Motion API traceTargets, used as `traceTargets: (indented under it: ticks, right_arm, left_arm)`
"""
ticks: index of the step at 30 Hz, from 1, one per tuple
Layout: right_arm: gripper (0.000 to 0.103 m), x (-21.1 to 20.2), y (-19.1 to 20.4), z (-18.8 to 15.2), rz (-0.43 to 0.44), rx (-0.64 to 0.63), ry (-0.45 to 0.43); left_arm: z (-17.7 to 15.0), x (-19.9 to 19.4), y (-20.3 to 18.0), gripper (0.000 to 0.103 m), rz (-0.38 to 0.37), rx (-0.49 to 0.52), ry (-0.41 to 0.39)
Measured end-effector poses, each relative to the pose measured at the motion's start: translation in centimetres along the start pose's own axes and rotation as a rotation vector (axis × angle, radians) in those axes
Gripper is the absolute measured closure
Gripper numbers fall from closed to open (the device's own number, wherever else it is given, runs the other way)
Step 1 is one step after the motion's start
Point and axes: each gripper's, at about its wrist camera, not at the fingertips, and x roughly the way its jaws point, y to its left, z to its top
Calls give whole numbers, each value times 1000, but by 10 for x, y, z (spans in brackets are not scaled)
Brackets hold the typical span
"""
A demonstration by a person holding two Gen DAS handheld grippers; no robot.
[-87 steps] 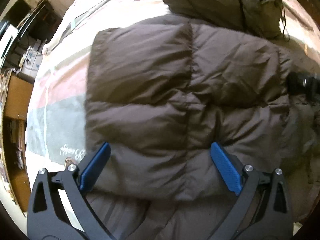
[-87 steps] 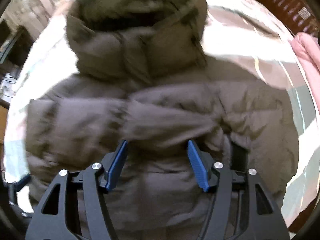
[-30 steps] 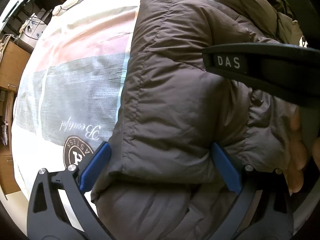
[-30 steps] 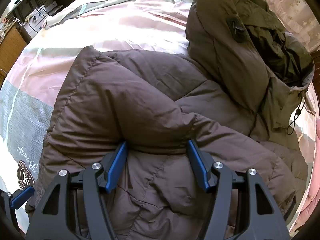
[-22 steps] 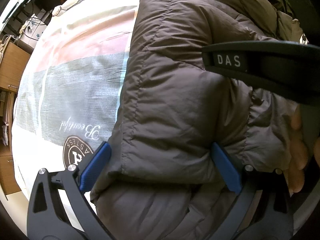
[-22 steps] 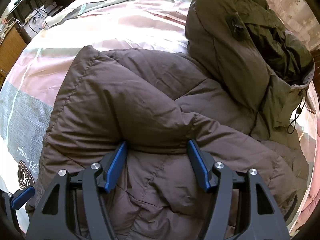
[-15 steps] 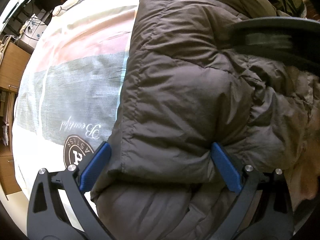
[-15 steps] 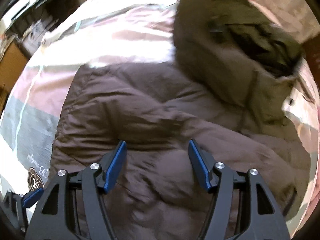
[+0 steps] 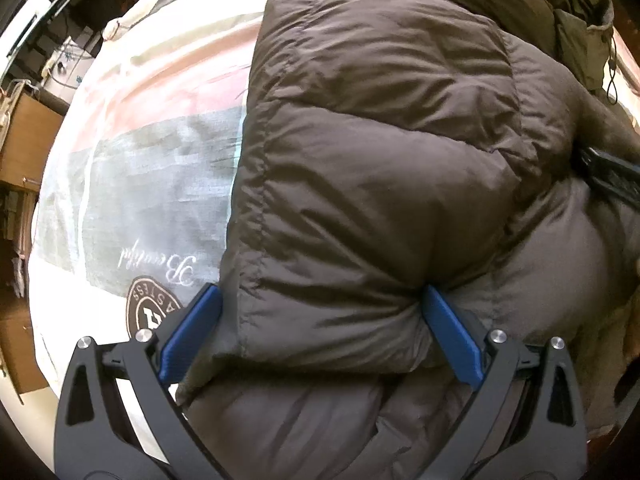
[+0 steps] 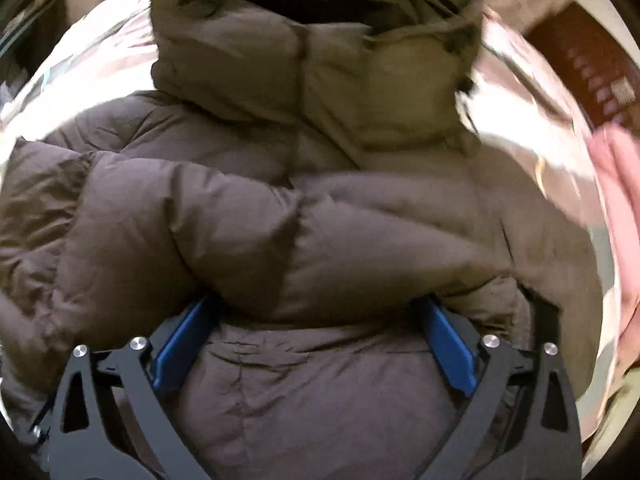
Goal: Fold large clothes
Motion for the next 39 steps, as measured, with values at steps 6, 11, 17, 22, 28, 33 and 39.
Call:
traceTargets:
  ticks: [6,11,17,22,28,33,39]
  right_arm:
    - [3,-44,2,-7,2,-48,-61]
    - [3,-79,0,-50,68,-86,-12]
    - [3,-59,-3,-102,120,-32,149]
    - [3,-38,-6,-118,104,-30,176]
    - [3,-62,-27,-138,111,-21,171]
    - [2,-39,-39,-191,122,7,315]
    - [2,-49,-37,-206,132,-3,321]
  left_arm:
    - [-4,-19,-3,2,44,-2,-16]
    - [-24,-45,-2,2,57,-3,-9]
    - [-61,-41,-6,2,105,45,62]
    - [-79,-32,-10,2,103,27,90]
    - [-95,-38,-10,2,90,2,107]
    - [-114,-27,-13,2,124,39,153]
    - [-123,-28,-12,2,136,43,173]
